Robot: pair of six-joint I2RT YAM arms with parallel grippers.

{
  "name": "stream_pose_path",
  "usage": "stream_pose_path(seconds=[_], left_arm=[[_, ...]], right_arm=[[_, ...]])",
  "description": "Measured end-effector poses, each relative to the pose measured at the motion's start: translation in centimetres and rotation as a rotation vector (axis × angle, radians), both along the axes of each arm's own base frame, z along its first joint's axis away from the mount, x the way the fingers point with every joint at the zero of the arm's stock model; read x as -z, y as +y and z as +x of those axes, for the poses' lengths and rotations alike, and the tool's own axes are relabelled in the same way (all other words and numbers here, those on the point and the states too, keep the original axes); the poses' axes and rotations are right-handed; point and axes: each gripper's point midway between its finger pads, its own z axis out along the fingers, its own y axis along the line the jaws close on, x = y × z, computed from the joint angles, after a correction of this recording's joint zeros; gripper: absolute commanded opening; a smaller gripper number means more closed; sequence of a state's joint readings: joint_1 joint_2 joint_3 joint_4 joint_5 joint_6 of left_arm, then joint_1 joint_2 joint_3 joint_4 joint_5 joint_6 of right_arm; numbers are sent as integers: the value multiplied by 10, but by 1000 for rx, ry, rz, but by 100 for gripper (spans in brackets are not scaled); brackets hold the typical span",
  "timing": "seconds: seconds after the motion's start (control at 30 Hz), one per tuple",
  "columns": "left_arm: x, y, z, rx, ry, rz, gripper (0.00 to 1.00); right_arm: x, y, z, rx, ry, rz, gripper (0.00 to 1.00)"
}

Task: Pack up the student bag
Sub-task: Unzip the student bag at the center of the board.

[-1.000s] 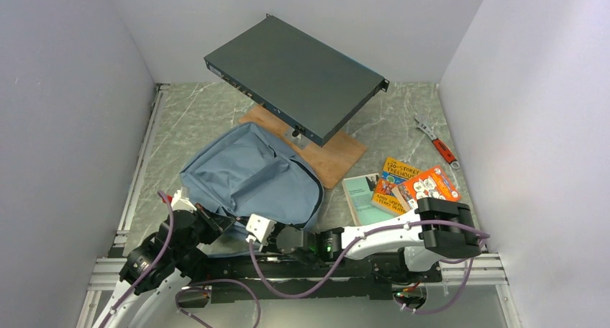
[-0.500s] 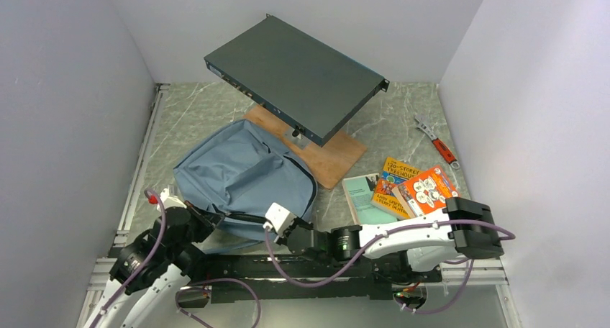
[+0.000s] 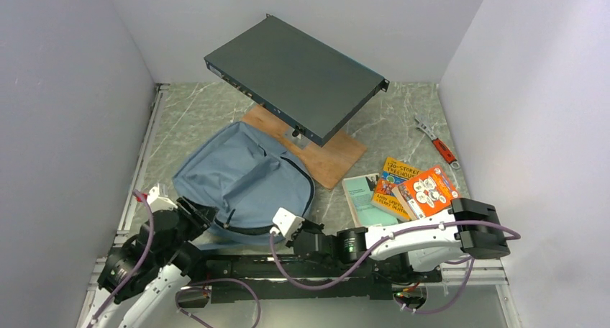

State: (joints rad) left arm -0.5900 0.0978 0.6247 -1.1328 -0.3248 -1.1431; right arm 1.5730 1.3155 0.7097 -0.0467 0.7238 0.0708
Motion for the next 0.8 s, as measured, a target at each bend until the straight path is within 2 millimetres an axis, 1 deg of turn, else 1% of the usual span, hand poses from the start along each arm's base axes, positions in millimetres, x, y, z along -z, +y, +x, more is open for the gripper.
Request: stream_pose_path(seconds=[0.07,0.13,0.2,0.27,0.3,0.33,0.4,0.43,0.5,0.53,0.57,0.63,0.7,0.77,0.8], left_arm=[[-16,-3,2,66,-82,28,83],[-34,-8,3,132,-159,49,92],[-57,-16,2,218,-254,70,94],[-77,-27,0,323,-335,95,96],[-84,-34,0,376,-355,106,96],[-89,-44,-2,441,-365,116,98],[-95,-70,0,611,-366,145,100],[-94,-84,1,694,-350,153,100],[-84,-108,3,851,-302,155,100],[-75,-120,2,936,-263,156,100],[-65,-129,1,1016,-221,155,97],[-50,-140,-1,1117,-163,152,91],[-37,-147,-5,1216,-118,150,90],[-32,-153,-13,1304,-95,142,88],[-30,-156,-14,1335,-90,144,84]], right_arm=[[4,-1,-1,-39,-19,-36,0],[6,1,-2,-75,-39,-47,0],[5,4,-3,-105,-52,-42,0],[3,6,-5,-135,-68,-24,0],[1,6,-5,-145,-73,-16,0],[-1,7,-6,-155,-79,-4,0],[-6,8,-7,-168,-83,20,0],[-8,10,-7,-172,-84,35,0],[-13,11,-8,-173,-83,65,0],[-15,11,-8,-171,-82,78,0],[-15,12,-8,-169,-79,88,0],[-14,11,-8,-164,-71,98,0],[-14,12,-9,-157,-61,107,0],[-13,12,-9,-152,-53,115,0],[-13,12,-9,-149,-50,119,0]])
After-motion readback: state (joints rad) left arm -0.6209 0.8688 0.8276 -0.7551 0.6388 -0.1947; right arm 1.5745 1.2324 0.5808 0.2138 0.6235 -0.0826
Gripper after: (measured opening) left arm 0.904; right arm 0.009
